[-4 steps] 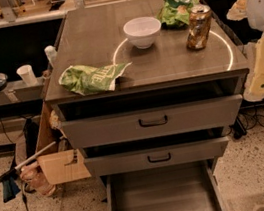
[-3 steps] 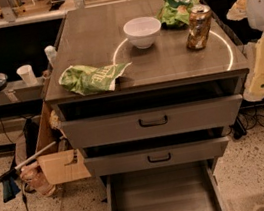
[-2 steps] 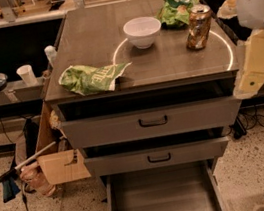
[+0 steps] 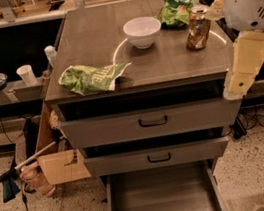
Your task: Place green jalapeno chip bag into bottom drawer
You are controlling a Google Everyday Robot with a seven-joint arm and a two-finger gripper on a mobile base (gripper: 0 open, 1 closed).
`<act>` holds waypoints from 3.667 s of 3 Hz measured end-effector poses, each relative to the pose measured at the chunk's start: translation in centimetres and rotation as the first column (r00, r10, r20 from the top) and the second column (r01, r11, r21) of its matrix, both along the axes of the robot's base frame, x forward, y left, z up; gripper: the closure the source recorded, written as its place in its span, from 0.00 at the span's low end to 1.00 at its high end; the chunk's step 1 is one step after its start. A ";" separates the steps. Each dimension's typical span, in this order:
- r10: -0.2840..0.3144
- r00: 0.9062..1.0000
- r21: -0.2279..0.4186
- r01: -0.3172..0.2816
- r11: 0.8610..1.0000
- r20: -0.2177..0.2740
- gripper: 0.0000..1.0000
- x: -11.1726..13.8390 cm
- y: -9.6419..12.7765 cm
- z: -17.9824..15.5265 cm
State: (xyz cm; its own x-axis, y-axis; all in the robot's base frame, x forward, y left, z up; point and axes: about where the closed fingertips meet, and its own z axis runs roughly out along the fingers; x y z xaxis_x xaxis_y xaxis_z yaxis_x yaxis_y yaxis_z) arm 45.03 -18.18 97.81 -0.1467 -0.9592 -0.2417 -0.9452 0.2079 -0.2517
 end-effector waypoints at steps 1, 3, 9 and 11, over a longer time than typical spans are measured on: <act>-0.023 1.000 0.021 0.023 1.000 0.016 0.00 -0.1 -0.5 0.1; -0.050 0.997 0.086 0.044 0.995 0.065 0.00 2.1 1.0 -1.5; 0.189 0.978 0.181 -0.203 0.962 0.092 0.00 8.1 13.4 -5.2; 0.251 0.962 0.213 -0.269 0.939 0.107 0.00 10.4 17.7 -5.9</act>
Offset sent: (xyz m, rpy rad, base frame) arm 0.0217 0.0048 -0.0245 0.0895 -0.0682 -0.0618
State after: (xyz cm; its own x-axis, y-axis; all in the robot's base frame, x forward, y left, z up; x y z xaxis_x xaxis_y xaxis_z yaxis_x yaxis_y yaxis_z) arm 55.38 -0.47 91.94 0.1286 -0.8814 -0.4546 -0.9532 0.0166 -0.3018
